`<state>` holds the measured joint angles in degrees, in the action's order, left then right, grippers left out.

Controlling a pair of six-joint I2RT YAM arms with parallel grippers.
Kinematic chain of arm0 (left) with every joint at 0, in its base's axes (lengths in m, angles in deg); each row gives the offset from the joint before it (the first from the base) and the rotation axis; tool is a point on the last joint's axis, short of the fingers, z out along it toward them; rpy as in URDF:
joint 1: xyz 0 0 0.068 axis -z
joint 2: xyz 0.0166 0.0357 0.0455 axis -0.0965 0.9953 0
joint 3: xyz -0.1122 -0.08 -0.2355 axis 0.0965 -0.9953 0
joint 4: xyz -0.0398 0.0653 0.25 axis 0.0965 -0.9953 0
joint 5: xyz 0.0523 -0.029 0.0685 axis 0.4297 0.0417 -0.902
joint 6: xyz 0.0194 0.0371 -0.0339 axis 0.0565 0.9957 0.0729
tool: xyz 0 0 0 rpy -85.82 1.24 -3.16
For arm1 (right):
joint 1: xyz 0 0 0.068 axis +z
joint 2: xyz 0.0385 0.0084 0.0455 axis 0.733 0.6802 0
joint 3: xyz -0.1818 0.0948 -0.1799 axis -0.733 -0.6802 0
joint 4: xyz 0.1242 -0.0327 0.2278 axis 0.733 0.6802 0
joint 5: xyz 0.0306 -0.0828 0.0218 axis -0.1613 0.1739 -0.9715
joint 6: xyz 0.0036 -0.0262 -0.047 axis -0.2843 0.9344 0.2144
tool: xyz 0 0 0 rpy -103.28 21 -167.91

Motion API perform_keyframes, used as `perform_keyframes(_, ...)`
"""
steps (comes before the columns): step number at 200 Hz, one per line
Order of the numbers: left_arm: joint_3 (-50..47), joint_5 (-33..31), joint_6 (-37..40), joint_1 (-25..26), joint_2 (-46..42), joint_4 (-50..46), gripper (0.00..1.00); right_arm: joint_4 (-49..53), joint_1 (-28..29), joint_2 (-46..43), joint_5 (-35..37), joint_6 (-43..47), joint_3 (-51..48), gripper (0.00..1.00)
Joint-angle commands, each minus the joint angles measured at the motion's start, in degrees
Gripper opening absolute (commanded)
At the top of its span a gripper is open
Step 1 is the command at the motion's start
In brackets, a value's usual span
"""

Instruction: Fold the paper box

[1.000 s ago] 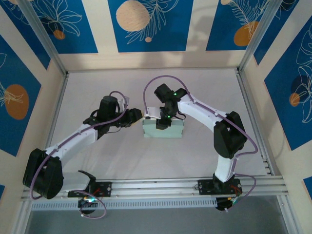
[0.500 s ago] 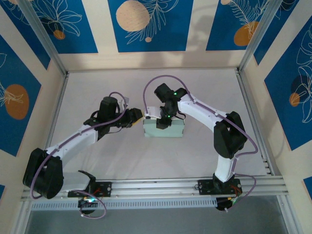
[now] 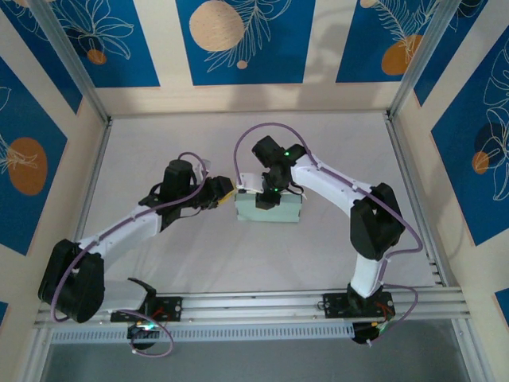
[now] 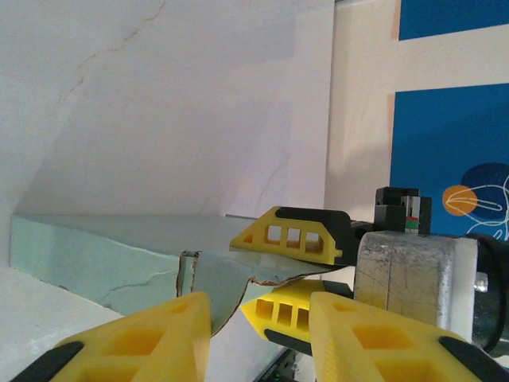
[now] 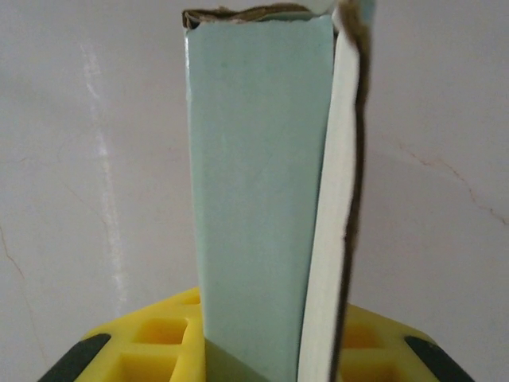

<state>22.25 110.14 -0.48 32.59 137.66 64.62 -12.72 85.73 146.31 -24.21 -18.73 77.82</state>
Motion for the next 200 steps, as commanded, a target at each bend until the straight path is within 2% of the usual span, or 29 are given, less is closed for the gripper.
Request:
perform_keyframes(1,-1.2,-0.9,-3.2,1.3,1.7,3.6,0.37,-1.8,1.6,-1.4,0.9,0.1,-1.7,0.07)
perform_keyframes(82,-2.0,-3.5,-4.7,0.7,0.9,3.1,0.25,-3.2,1.8,-1.7,1.4,-0.6,-2.9,0.06)
perform_keyframes(141,-1.8,-3.2,-4.9,0.6,2.0,4.4,0.26,-3.0,2.1,-1.7,1.0,-0.8,-3.0,0.06)
perform_keyframes(200,-2.4,-2.8,-0.2,0.6,2.3,1.5,0.25,-3.3,2.3,-1.7,1.2,-1.3,-3.5,0.06)
